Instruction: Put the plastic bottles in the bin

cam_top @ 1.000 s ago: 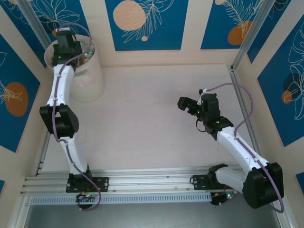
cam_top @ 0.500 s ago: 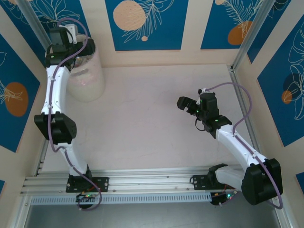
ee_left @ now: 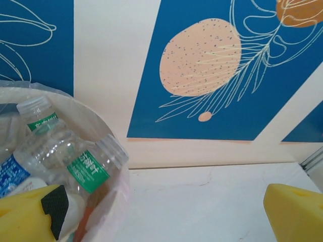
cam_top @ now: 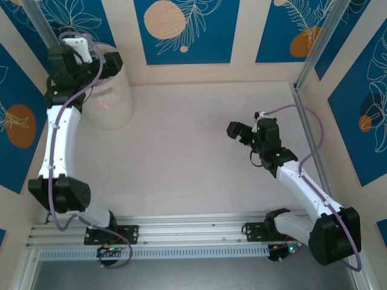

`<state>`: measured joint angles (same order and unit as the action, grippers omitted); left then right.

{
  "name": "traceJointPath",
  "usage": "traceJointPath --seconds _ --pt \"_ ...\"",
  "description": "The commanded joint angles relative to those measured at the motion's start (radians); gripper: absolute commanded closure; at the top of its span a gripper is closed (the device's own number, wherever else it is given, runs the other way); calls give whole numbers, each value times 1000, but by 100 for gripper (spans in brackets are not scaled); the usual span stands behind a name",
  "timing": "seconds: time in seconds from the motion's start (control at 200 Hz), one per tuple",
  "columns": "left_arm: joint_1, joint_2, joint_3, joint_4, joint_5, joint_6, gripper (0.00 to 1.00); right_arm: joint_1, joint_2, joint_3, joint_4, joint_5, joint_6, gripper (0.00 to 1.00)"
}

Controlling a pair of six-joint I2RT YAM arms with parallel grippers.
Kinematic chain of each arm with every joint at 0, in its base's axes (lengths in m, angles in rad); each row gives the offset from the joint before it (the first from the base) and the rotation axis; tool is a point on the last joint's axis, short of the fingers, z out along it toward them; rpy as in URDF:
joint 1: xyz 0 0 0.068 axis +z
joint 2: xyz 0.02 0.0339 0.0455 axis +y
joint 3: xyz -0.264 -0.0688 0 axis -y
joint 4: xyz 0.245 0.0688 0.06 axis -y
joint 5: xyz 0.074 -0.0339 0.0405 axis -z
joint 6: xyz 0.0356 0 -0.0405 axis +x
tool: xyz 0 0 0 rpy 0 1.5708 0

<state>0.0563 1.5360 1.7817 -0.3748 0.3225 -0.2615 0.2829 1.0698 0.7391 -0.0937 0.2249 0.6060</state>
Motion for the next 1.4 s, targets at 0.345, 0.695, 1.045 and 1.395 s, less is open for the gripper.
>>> traceJointPath --seconds 0.345,0.695,1.045,1.395 --pt "-69 -613 -813 471 -242 -110 0 -119 -92 -104 91 206 -206 0" --pt "-62 -704 -1440 728 -817 -35 0 -277 -47 -303 430 136 -299 0" --pt "-57 -209 -1463 1174 -460 188 0 -293 43 -320 514 18 -393 0" --pt "-127 5 -1422 1299 -515 266 0 -290 129 -356 618 -19 -411 0"
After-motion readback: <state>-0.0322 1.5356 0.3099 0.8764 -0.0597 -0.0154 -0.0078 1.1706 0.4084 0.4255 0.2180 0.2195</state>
